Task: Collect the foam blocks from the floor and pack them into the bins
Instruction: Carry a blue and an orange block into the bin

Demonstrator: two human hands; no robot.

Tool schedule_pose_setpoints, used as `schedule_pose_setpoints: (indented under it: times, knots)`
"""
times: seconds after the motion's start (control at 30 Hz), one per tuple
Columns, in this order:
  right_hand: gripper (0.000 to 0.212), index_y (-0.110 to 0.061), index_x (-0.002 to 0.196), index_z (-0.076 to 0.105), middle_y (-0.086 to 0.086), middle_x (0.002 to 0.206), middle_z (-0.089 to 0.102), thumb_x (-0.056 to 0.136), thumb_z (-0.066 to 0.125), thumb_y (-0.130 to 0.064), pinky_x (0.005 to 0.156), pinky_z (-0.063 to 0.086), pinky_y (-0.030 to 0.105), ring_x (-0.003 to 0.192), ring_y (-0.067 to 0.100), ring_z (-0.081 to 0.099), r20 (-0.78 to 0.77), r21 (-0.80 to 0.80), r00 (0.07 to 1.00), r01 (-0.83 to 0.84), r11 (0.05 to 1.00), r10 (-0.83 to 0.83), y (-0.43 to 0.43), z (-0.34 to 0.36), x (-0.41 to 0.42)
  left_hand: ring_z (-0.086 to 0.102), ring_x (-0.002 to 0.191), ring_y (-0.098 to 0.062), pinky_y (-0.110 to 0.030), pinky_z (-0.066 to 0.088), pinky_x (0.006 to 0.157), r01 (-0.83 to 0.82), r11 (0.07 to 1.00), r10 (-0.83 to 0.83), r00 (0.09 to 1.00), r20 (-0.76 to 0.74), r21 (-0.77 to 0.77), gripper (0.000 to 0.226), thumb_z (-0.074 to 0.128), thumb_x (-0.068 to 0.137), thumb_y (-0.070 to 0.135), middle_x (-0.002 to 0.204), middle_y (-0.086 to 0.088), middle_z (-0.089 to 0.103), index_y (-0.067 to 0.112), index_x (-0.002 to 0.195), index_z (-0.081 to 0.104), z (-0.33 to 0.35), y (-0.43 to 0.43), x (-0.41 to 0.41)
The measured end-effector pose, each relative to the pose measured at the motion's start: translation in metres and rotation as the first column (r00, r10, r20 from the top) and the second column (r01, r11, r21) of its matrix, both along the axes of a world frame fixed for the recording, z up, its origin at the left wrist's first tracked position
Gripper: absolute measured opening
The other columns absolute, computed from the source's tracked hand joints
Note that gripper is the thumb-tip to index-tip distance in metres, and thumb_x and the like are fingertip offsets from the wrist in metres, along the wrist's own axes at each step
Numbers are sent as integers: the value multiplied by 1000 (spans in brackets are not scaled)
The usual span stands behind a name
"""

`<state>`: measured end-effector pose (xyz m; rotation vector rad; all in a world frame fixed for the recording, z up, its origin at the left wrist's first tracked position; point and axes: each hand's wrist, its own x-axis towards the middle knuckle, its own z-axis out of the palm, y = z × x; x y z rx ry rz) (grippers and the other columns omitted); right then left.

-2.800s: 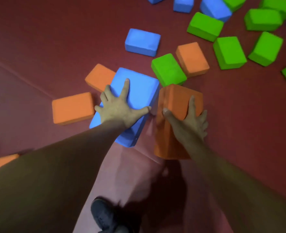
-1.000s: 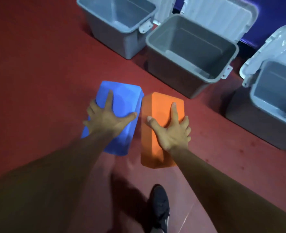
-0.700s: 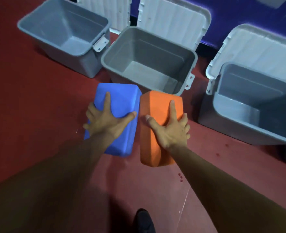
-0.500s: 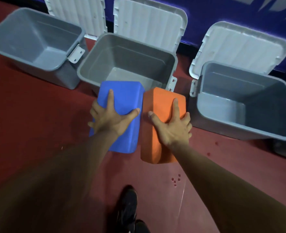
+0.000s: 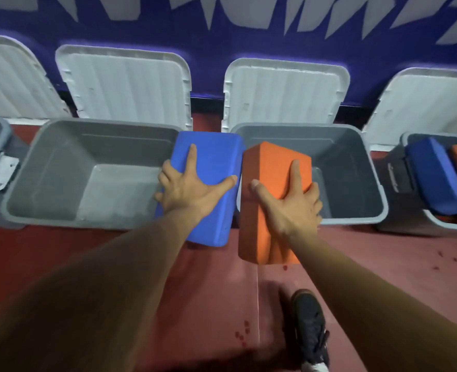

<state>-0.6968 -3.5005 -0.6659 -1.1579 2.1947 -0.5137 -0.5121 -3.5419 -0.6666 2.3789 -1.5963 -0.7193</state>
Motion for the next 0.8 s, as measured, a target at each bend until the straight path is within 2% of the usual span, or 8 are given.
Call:
schedule_pose_setpoints:
  times: [0.1, 0.4, 0.5, 0.7, 0.8]
  knots:
    - [110, -58, 154, 0, 12, 168, 4, 64, 52, -97, 120, 13, 57, 151, 40, 15, -7, 4, 999, 49, 999, -49, -40, -16, -62, 17, 147, -32, -59, 29, 108, 40, 999, -40, 999, -19, 3, 118, 50, 59, 98, 159, -10, 13, 52, 155, 0, -15, -45, -64]
    - [107, -57, 154, 3, 14, 167, 6, 66, 48, -97, 121, 12, 60, 151, 42, 15, -40, 133, 997, 64, 989, -60, -127, -106, -223, 17, 148, -32, -58, 28, 115, -11, 997, 19, 995, -99, 81, 118, 57, 58, 94, 162, -8, 7, 55, 153, -2, -115, -125, -217]
    - [108, -55, 155, 9, 14, 165, 16, 64, 48, -97, 120, 16, 60, 148, 42, 22, -3, 191, 993, 119, 974, -121, -154, -128, -240, 14, 150, -33, -59, 24, 115, -40, 993, 49, 995, -83, 108, 119, 60, 59, 93, 164, -10, 5, 54, 154, -1, -143, -138, -241]
    - [108, -55, 155, 8, 12, 167, 11, 65, 49, -97, 119, 17, 56, 148, 40, 22, -9, 210, 1000, -4, 978, 5, -190, -173, -238, 3, 153, -33, -62, 18, 117, -153, 976, 161, 986, -44, 157, 125, 61, 57, 93, 166, -11, -4, 52, 155, -5, -195, -157, -248]
    - [108, -55, 155, 7, 13, 166, 11, 65, 50, -96, 119, 17, 56, 147, 40, 22, -10, 240, 1000, -12, 971, 15, -196, -193, -233, -4, 155, -30, -58, 8, 123, -166, 963, 182, 982, -57, 211, 125, 59, 62, 92, 168, -10, -8, 43, 158, -4, -217, -156, -240]
